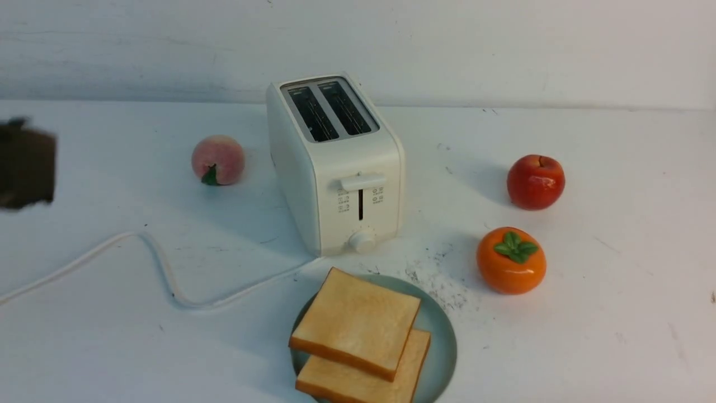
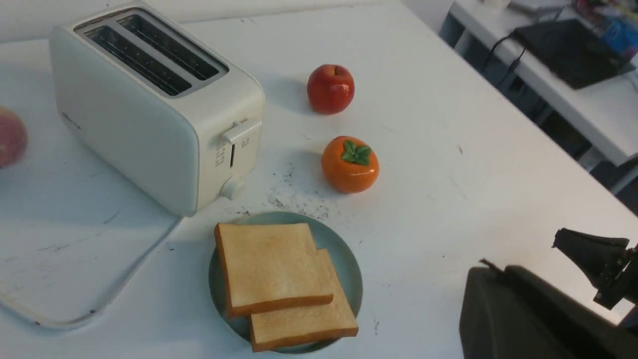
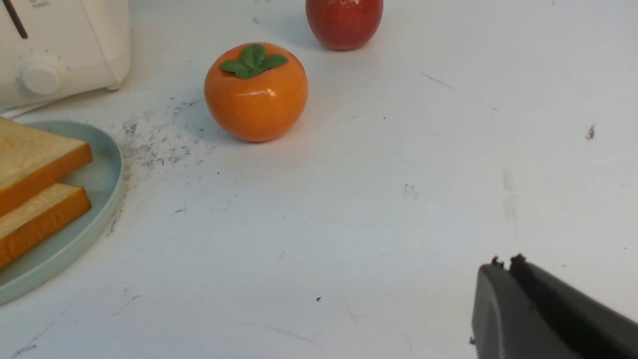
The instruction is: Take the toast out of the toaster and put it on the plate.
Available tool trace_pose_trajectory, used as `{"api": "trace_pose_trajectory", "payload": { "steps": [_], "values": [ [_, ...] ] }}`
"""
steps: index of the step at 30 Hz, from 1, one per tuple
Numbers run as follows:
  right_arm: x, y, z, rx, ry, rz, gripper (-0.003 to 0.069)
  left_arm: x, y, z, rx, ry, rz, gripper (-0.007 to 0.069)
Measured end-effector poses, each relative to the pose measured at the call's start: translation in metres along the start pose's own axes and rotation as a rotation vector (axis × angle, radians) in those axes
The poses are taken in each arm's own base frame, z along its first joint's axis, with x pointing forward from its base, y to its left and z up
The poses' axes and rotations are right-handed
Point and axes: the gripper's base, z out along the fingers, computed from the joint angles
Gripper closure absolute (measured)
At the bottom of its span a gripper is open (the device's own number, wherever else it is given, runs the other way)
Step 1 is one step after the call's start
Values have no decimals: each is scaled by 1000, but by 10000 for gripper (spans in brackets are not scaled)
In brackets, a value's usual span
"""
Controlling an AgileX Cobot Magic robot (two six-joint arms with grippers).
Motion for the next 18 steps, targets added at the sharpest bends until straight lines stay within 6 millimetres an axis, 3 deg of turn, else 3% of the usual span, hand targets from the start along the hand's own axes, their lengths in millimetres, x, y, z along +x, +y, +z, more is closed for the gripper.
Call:
{"api": "trace_pose_trajectory", "payload": {
  "steps": [1,6,7,9,12,18],
  "values": [
    [0,0,0,0,1,0,632,14,5,-7,26,-66,-14,638],
    [0,0,0,0,1,0,625,75,29,-1,119,-275,-65,638],
    [0,0,0,0,1,0,625,74,29,-3,127,-293,-65,638],
    [0,0,0,0,2,-1,621,95,38,4,159,-363,-70,636],
    [0,0,0,1,2,-2,617,108,43,8,176,-401,-74,633],
    [0,0,0,1,2,-2,609,132,52,26,148,-337,-75,627]
  ]
}}
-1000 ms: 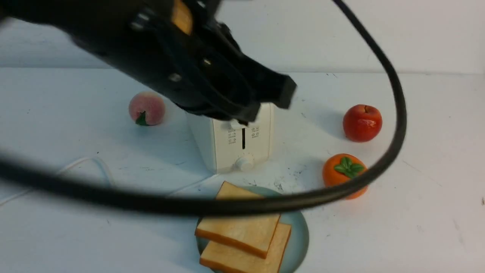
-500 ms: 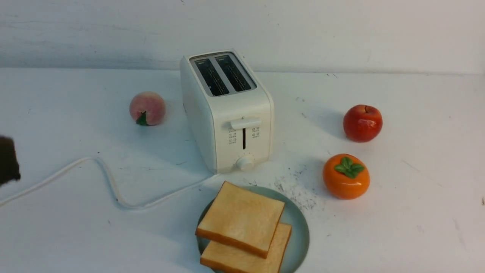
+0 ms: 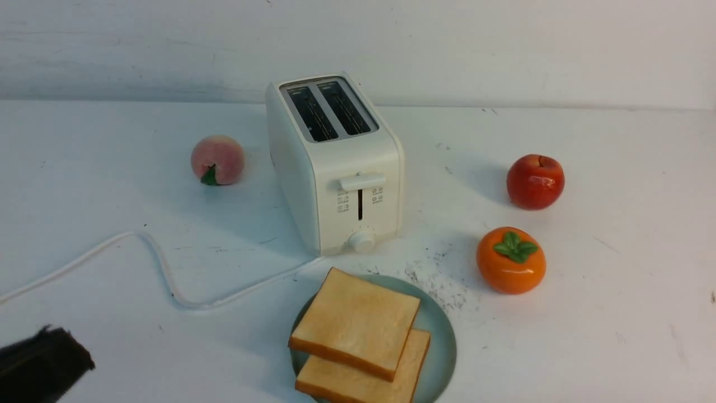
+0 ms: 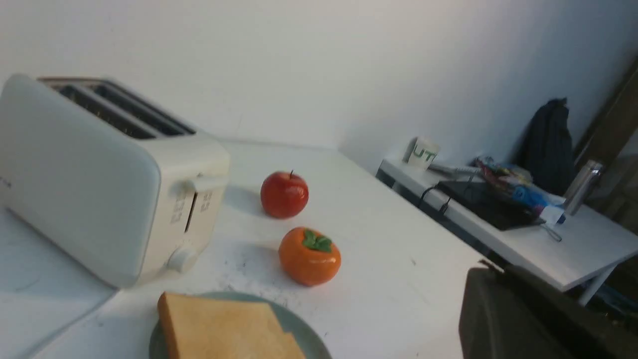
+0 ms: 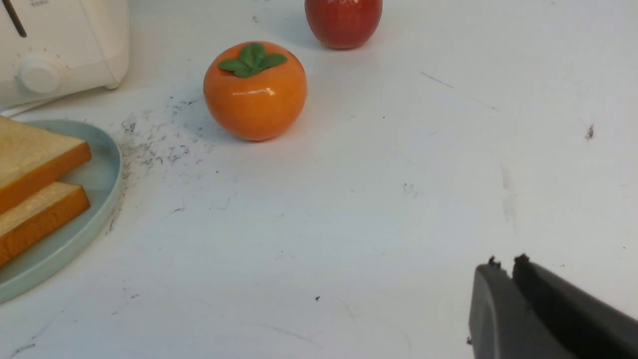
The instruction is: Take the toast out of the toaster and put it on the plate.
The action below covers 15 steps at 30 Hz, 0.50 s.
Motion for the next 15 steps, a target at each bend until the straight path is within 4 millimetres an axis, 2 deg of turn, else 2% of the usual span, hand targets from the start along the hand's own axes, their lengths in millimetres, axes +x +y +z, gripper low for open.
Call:
{"api": "trace_pose_trajectory", "payload": {
  "steps": [15],
  "values": [
    [0,0,0,0,0,0,597,50,24,3,-136,280,0,620]
  ]
}}
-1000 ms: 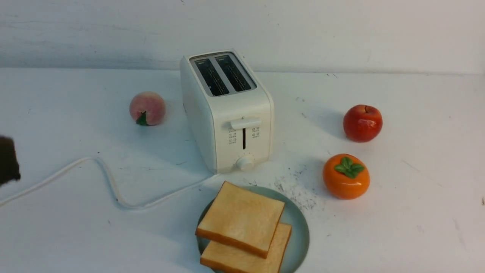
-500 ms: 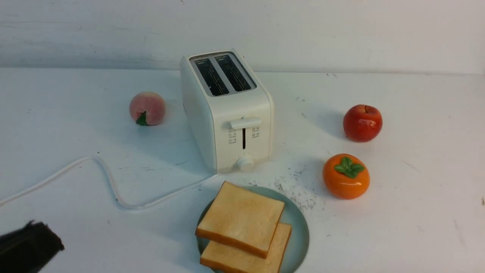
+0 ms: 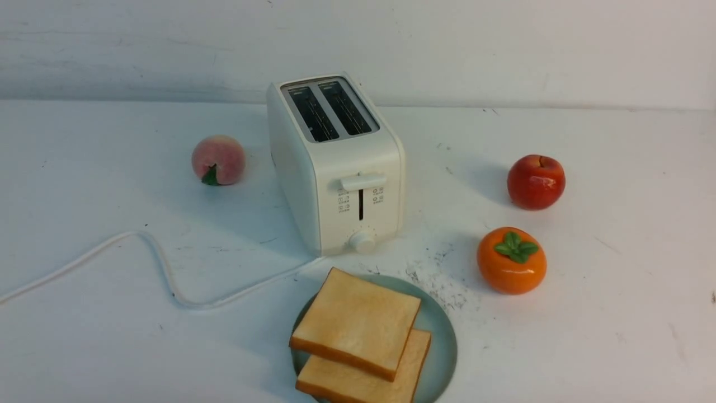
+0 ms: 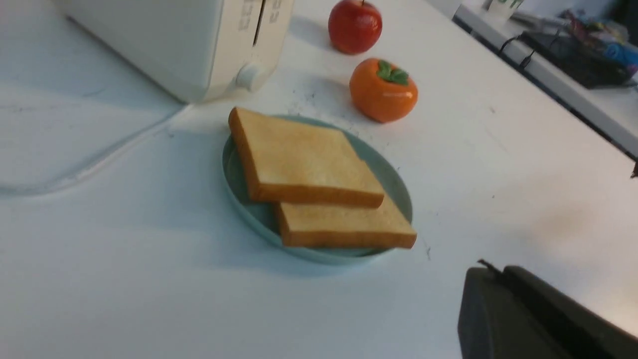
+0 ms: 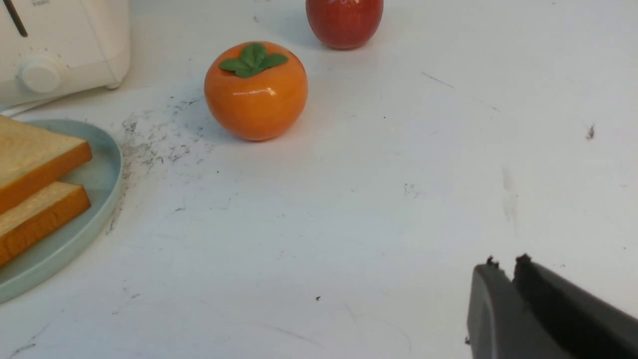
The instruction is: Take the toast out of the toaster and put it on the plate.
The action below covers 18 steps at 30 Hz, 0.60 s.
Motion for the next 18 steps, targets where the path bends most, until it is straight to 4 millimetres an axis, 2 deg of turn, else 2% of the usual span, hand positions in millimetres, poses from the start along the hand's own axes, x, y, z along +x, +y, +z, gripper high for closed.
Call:
{"api": "trace_pose_trajectory", "payload": {
  "steps": [12,18],
  "values": [
    [0,0,0,0,0,0,587,13,9,6,-41,39,44,607],
    [0,0,0,0,0,0,580,15,16,9,-102,-32,-3,607]
  ]
}}
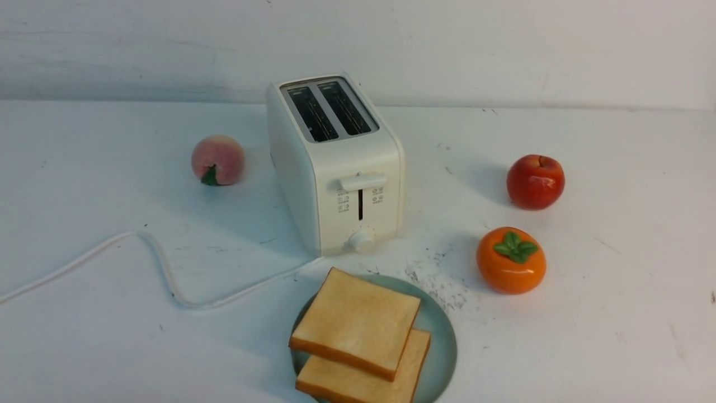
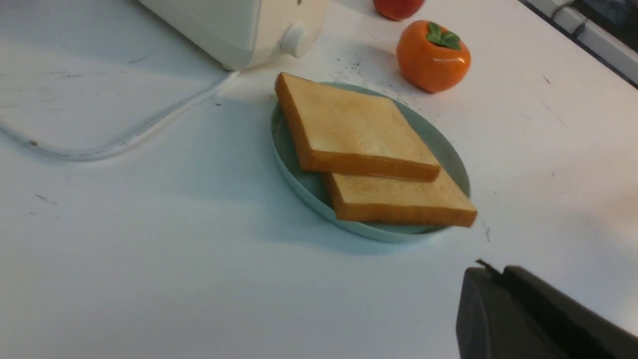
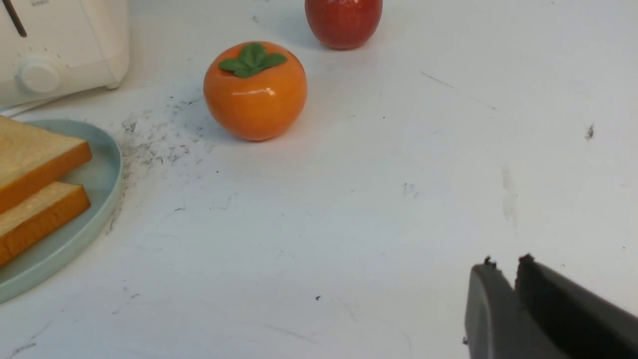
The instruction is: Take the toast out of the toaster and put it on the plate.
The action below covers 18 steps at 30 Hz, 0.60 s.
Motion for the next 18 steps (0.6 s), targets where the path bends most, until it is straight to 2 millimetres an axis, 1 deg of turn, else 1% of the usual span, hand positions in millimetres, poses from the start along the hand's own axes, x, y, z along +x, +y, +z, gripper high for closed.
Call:
{"api": "trace_pose_trajectory", "payload": {
  "steps": [2,4,6,7,8,10,14,18],
  "values": [
    [0,0,0,0,0,0,577,-1,8,2,-90,-78,-43,606],
    [0,0,0,0,0,0,575,-1,16,3,-174,-131,-52,604],
    [0,0,0,0,0,0,574,2,23,3,-258,-158,-58,603],
    [0,0,0,0,0,0,574,1,24,3,-267,-162,-58,603],
    [0,0,0,0,0,0,574,4,30,3,-327,-172,-69,600],
    [0,0,0,0,0,0,573,9,36,1,-393,-195,-81,597],
    [0,0,0,0,0,0,571,22,41,-1,-413,-221,-85,593],
    [0,0,0,0,0,0,565,33,42,-1,-382,-217,-81,589]
  ]
}}
